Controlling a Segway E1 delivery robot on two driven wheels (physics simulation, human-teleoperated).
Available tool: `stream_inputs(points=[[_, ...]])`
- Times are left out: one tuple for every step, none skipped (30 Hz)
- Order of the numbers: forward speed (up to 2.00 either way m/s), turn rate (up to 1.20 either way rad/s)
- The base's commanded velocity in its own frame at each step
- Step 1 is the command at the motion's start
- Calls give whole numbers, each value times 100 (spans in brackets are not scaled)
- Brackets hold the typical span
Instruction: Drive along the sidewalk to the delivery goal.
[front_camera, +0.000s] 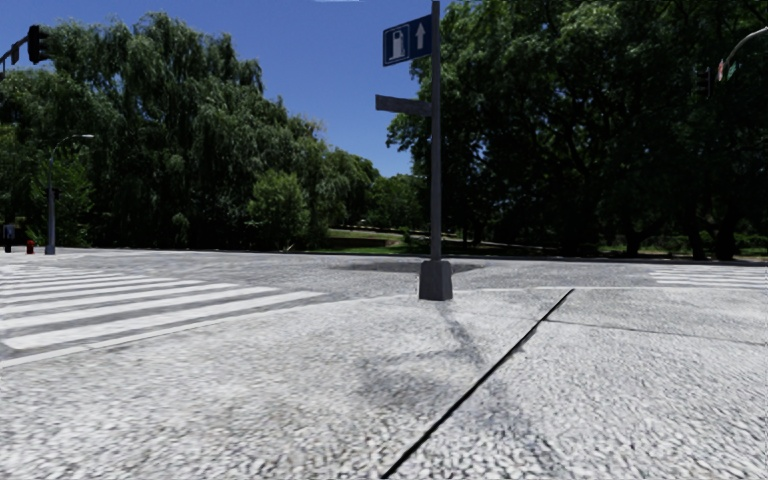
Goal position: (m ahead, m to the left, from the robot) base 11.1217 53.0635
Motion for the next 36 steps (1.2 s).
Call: stream_inputs(points=[[200,58],[200,58],[200,58],[200,58],[200,58],[200,58],[200,58],[200,58],[200,58],[200,58],[200,58],[200,58],[200,58],[200,58],[200,58],[200,58],[200,58],[200,58],[200,58],[200,58],[200,58],[200,58],[200,58],[200,58],[200,58],[200,58],[200,58],[200,58],[200,58],[200,58],[200,58],[200,58],[200,58],[200,58],[200,58],[200,58]])
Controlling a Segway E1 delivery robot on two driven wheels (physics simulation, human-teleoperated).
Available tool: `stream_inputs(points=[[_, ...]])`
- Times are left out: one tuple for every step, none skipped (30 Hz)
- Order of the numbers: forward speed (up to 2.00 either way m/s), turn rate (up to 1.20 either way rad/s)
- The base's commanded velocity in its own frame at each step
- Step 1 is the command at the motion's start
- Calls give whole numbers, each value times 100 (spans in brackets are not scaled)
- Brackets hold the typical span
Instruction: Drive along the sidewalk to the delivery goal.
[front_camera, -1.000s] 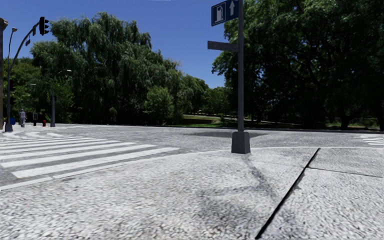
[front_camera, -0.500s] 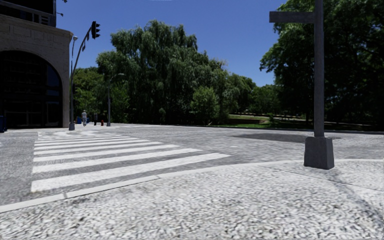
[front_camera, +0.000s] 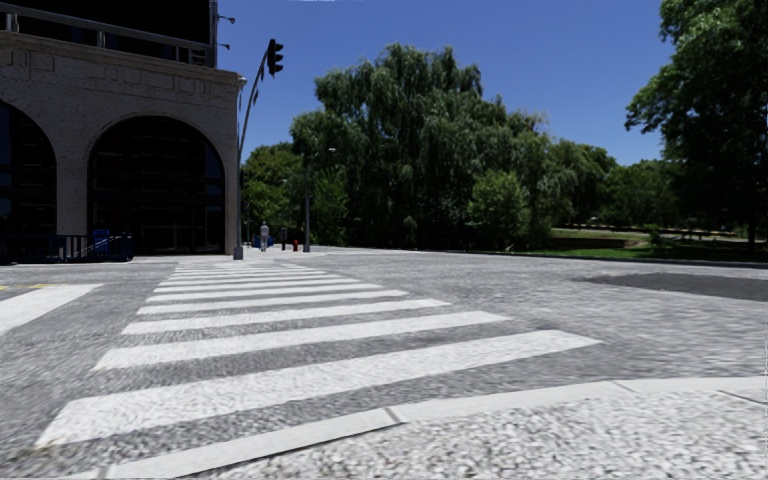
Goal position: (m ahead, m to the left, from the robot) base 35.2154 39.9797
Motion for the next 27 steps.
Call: stream_inputs(points=[[200,58],[200,58],[200,58],[200,58],[200,58],[200,58],[200,58],[200,58],[200,58],[200,58],[200,58],[200,58],[200,58],[200,54],[200,37],[200,15],[200,6],[200,6],[200,0],[200,0],[200,0],[200,0],[200,0],[200,0],[200,0],[200,0],[200,0]])
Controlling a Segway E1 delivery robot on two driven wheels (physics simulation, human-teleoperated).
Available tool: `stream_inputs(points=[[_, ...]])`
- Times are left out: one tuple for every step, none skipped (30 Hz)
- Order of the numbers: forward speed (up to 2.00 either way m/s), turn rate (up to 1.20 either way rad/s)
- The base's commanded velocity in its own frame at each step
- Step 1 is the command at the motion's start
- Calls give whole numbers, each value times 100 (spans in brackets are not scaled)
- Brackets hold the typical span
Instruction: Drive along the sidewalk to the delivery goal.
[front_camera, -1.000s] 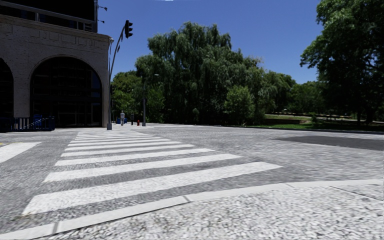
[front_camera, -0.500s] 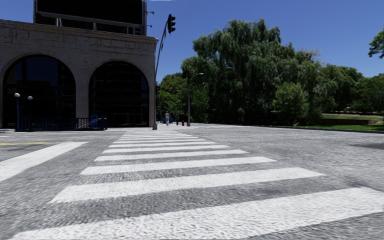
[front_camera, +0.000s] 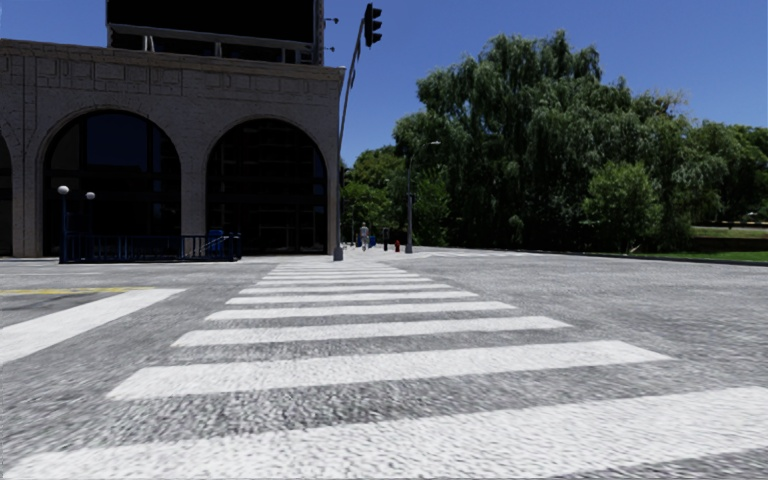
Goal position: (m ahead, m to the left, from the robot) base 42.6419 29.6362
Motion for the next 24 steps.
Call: stream_inputs(points=[[200,0],[200,0],[200,0],[200,14],[200,22],[200,22],[200,23],[200,23],[200,23],[200,23],[200,23],[200,23],[200,23],[200,23],[200,23],[200,0],[200,0],[200,0],[200,0],[200,0],[200,0],[200,0],[200,0],[200,0]])
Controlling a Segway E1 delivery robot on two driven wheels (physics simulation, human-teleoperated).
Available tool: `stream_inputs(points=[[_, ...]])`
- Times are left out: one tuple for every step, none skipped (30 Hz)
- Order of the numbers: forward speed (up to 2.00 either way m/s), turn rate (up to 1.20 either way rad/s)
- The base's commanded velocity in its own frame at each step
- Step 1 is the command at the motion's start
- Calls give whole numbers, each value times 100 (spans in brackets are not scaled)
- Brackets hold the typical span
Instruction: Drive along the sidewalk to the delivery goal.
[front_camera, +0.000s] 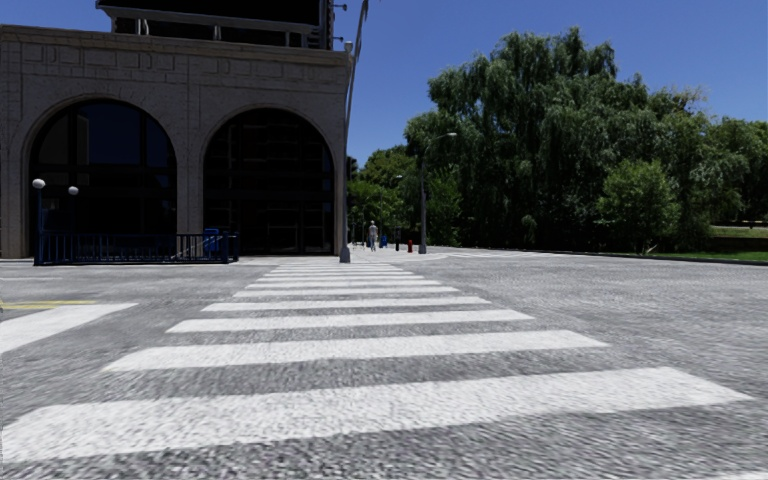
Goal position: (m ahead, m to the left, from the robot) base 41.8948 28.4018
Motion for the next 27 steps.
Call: stream_inputs(points=[[200,0],[200,0],[200,0],[200,0],[200,0],[200,0],[200,0],[200,0],[200,0],[200,0],[200,0],[200,2],[200,7],[200,7],[200,10],[200,12],[200,12],[200,12],[200,12],[200,13],[200,13],[200,13],[200,13],[200,14],[200,14],[200,15],[200,15]])
